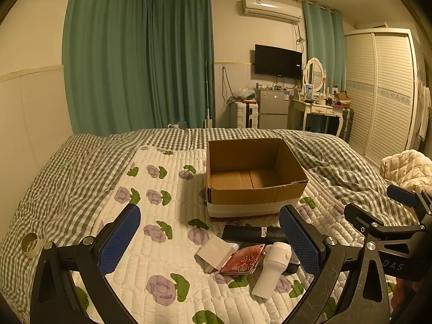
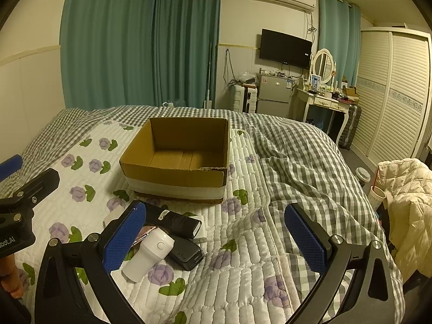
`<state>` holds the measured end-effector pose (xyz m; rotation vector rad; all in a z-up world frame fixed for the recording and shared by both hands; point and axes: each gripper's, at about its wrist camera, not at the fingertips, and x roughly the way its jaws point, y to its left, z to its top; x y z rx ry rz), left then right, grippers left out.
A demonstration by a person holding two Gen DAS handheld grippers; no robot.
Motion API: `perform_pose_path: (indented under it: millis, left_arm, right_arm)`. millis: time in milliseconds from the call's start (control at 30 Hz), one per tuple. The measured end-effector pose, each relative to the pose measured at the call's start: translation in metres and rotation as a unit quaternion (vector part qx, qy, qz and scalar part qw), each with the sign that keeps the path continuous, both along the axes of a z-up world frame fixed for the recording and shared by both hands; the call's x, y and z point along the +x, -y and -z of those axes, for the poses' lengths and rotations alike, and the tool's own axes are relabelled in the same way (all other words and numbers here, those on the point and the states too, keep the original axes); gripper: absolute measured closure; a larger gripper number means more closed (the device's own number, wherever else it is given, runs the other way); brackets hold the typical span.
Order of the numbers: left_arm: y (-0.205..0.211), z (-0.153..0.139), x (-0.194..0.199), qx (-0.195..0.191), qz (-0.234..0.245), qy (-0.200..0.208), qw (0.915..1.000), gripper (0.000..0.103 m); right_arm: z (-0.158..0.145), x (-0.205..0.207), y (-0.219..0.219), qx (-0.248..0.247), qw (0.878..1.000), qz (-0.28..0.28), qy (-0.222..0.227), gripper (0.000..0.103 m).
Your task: Organize rigid objects
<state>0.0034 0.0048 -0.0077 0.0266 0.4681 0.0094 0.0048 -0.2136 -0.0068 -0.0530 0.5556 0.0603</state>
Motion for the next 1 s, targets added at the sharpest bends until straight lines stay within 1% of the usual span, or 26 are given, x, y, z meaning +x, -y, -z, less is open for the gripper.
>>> perform_pose_path:
  millis: [767,933,1000]
  left_arm:
    - [-0.002,0.0,-0.001,0.002,-0.004,-0.005,1.0,0.0]
    - [-0.006,-0.008,-0.007,0.002,0.002,0.008,1.0,0.0]
    - [-0.009,-0.008,-0.005,0.004,-0.002,0.006,1.0,0.0]
  right_arm:
    - [0.003,0.004,-0.005,-0.005,1.0,0.0,-0.014,0.0]
    - [0.001,0.003,-0.011,-0.011,1.0,-0.002,-0.021,0.0]
    - [0.003,0.005,-0.014,-0.01,0.999,-0.005,-0.031,0.0]
